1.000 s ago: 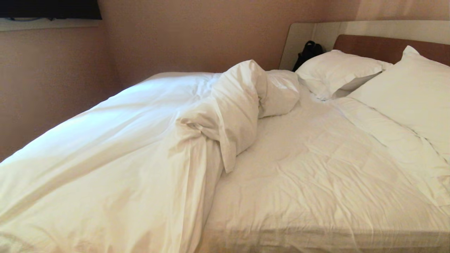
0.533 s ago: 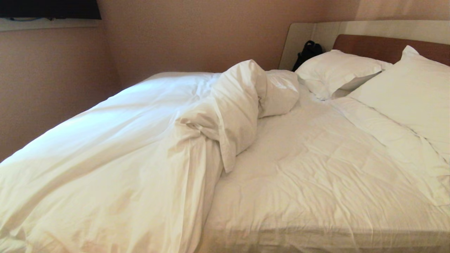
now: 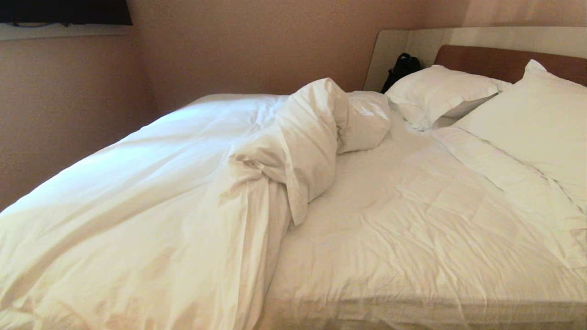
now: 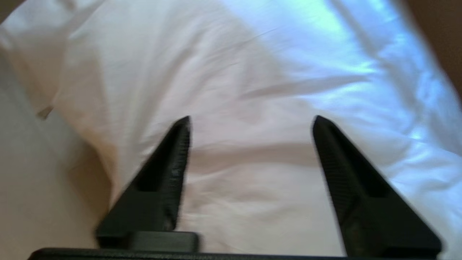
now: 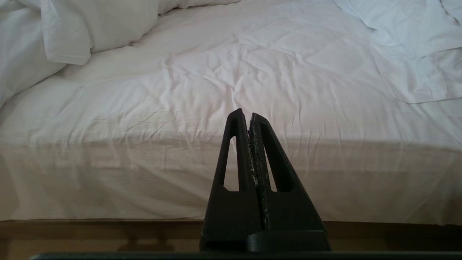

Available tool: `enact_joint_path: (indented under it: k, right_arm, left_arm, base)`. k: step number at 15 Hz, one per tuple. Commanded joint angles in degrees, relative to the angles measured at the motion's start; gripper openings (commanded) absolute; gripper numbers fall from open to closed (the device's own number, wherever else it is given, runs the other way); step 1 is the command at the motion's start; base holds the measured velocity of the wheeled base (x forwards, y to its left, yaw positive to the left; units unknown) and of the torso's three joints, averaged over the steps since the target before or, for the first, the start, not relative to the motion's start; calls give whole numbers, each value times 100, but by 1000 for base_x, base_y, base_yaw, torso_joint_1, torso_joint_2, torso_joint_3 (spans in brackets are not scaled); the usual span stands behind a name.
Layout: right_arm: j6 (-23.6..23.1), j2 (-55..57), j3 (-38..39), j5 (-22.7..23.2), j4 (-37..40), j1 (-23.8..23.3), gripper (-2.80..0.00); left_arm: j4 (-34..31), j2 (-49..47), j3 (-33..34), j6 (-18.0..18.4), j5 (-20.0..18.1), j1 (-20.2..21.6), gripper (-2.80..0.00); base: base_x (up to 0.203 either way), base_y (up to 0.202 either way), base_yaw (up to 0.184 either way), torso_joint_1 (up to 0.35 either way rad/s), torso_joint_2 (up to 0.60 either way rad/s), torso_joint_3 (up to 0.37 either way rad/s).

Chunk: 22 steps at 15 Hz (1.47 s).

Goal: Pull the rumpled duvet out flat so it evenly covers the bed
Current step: Hold the folded corner of the quilt

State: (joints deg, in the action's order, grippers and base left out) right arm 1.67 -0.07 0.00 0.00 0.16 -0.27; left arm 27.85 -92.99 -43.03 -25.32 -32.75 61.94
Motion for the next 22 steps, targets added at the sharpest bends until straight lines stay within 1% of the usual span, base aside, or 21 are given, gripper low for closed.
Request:
enact_joint_path:
  k: [1, 3, 5, 7, 9, 12, 14, 18, 20, 21, 22]
  right_arm:
    - [0, 7, 0, 0, 2, 0, -280]
    - [0, 7, 0, 0, 2, 0, -280]
    - [0, 7, 0, 0, 2, 0, -280]
    - [0, 7, 0, 0, 2, 0, -280]
    - [0, 7, 0, 0, 2, 0, -280]
    - [0, 7, 0, 0, 2, 0, -280]
    - [0, 7, 0, 0, 2, 0, -280]
    - [0, 7, 0, 0, 2, 0, -280]
    - [0, 7, 0, 0, 2, 0, -280]
    - [0, 7, 0, 0, 2, 0, -280]
    - [0, 7, 0, 0, 2, 0, -280]
  left_arm:
    - [-415, 1215, -105, -92, -63, -257, -280]
    - [-966, 1951, -227, -229, -99, -609, -280]
    - [-1360, 2576, -290, -328, -110, -911, -280]
    - [-1707, 3060, -326, -373, -113, -1102, -280]
    - [-2048, 3589, -345, -431, -119, -1144, -280]
    - [-2350, 4241, -345, -713, -70, -1150, -280]
    - [-2594, 4597, -334, -755, -46, -1144, -280]
    - [-3431, 5438, -421, -764, 1, -1185, -280]
    - [-3847, 5666, -644, -752, 527, -1463, -280]
    - [-3992, 5779, -780, -733, 798, -1704, -280]
    - [-4067, 5845, -890, -722, 977, -1939, -280]
  base:
    - [0, 0, 0, 0, 0, 0]
    - [0, 0, 0, 0, 0, 0]
    - [0, 0, 0, 0, 0, 0]
    - [0, 0, 0, 0, 0, 0]
    - [0, 0, 0, 0, 0, 0]
    - [0, 0, 0, 0, 0, 0]
    - [0, 0, 0, 0, 0, 0]
    - [0, 0, 0, 0, 0, 0]
    - [0, 0, 0, 0, 0, 0]
    - [0, 0, 0, 0, 0, 0]
    - [0, 0, 0, 0, 0, 0]
